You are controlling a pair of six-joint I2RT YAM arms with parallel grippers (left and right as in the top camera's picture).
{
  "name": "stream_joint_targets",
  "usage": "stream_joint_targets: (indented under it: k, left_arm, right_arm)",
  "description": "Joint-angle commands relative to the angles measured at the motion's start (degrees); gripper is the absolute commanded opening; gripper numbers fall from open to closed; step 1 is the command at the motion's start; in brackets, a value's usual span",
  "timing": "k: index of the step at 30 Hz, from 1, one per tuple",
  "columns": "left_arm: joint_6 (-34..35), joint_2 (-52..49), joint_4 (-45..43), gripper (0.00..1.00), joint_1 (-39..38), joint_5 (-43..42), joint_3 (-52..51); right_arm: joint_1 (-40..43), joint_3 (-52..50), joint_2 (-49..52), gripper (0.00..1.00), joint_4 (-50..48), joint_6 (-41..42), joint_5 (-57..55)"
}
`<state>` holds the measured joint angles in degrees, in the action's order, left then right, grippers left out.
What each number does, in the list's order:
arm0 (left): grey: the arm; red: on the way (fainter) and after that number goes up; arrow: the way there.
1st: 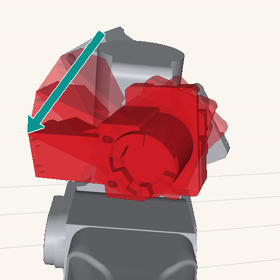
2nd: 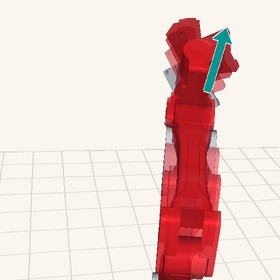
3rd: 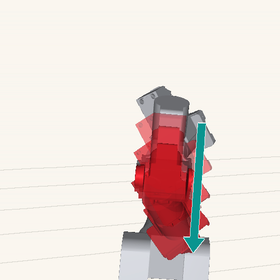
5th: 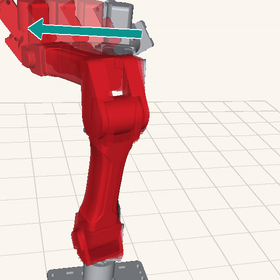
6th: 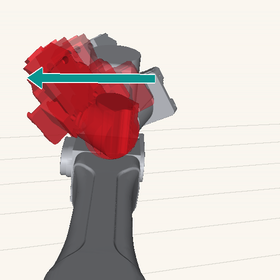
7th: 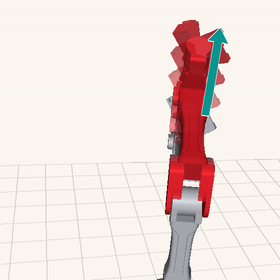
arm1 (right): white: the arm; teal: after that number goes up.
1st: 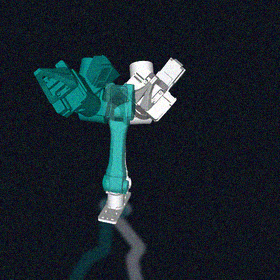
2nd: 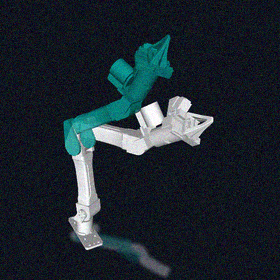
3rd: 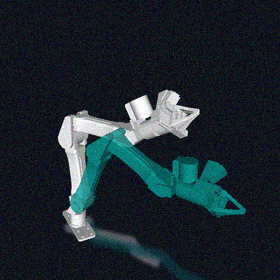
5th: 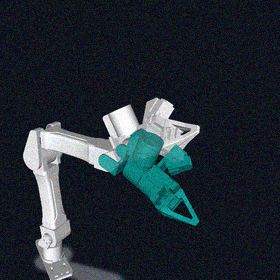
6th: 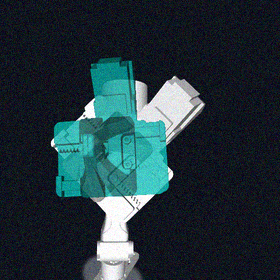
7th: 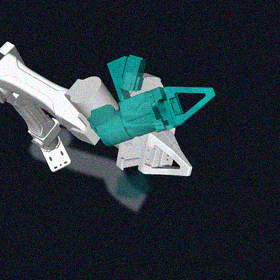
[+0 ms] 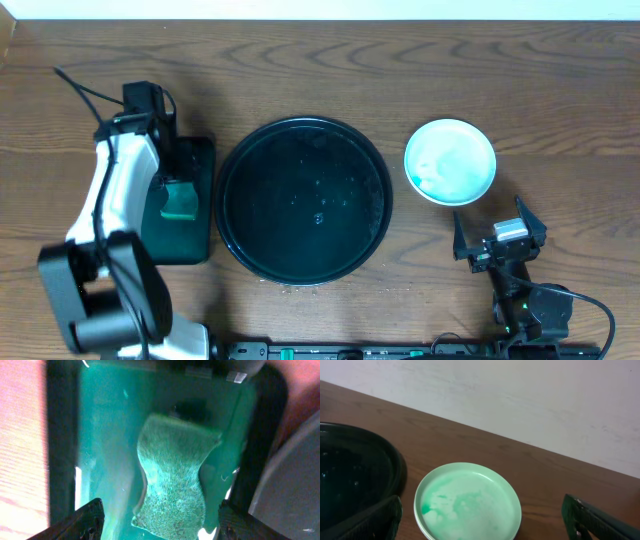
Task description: Clean dirty plates on tray and stack at the side
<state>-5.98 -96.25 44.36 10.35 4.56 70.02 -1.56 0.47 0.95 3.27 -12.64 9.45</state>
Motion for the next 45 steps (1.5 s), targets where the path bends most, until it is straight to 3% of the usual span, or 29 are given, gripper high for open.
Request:
stream_joint_targets:
  k: [1,7,13,19,23,24,29,38,45]
  left_arm:
    - [0.9,7.6,-2.6,0.73,0.1,-1.9,-1.7]
    - [1.6,19.2,-13.8,0.73,0.1,-6.1,-11.5]
    - [9.3,35.1,-33.9,0.73,0.0,-7.3,-29.7]
    - [7.8,51.1,-45.5,0.73,-2.6,-7.3,-45.0]
    - [3.0,61.6,-46.9,0.74,-5.2,-7.3,-52.5]
    - [3.0,67.3,-47.1,0.73,-5.7,-5.3,-55.7]
    - [3.1,76.5,-47.1,0.73,-6.1,-3.9,-61.1]
    - [3.0,87.1,-47.1,0.74,-6.6,-3.9,-69.4]
    - [3.0,92.0,-43.8,0.74,-6.6,-3.9,-69.8]
  right_arm:
    - [0.4,-0.2,-0.6,0.99,0.1,-0.7,0.7]
    - [0.4,-0.2,-0.6,0.99,0.1,-0.7,0.7]
    - [0.4,-0.2,-0.6,0.99,0.1,-0.7,0.7]
    - [0.4,-0.2,-0.6,0.99,0.1,-0.7,0.7]
    - [0.4,-0.2,-0.6,0.99,0.1,-0.7,0.7]
    - [0.4,-0.2,-0.6,0.99,0.1,-0.7,0.7]
    - [0.4,-0.2,-0.6,0.99,0.1,-0.7,0.7]
    - [0.4,-0.2,-0.6,0.99,0.1,-0.7,0.7]
    - [0.4,-0.2,-0.6,0.99,0.1,-0.7,0.7]
